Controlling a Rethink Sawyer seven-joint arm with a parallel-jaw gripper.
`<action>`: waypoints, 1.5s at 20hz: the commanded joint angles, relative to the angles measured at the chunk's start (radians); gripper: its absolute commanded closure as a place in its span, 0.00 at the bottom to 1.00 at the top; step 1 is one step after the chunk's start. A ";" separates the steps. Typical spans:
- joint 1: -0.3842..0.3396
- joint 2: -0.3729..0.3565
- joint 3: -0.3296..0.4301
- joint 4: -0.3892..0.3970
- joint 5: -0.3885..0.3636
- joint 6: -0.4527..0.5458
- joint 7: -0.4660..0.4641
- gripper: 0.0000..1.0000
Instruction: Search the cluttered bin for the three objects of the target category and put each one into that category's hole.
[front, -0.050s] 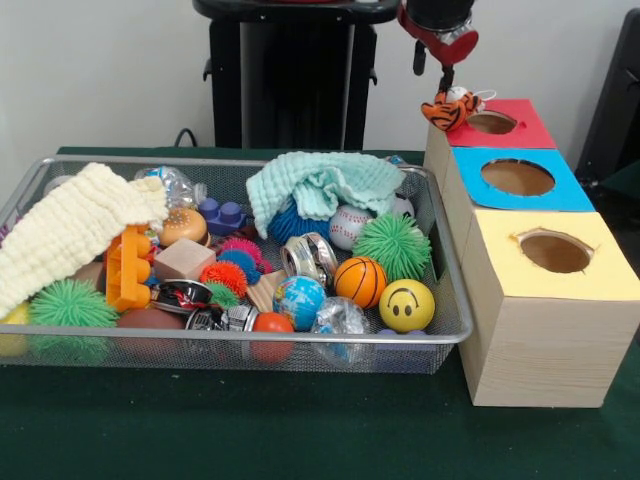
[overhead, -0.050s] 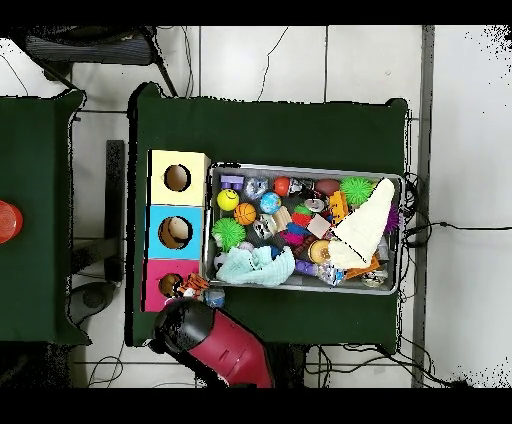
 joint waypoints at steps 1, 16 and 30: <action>0.010 0.034 -0.006 -0.189 -0.012 0.068 0.318 0.00; 0.056 0.094 -0.019 -0.281 0.015 0.093 0.367 0.00; 0.055 0.131 0.042 -0.234 0.030 0.029 0.363 0.00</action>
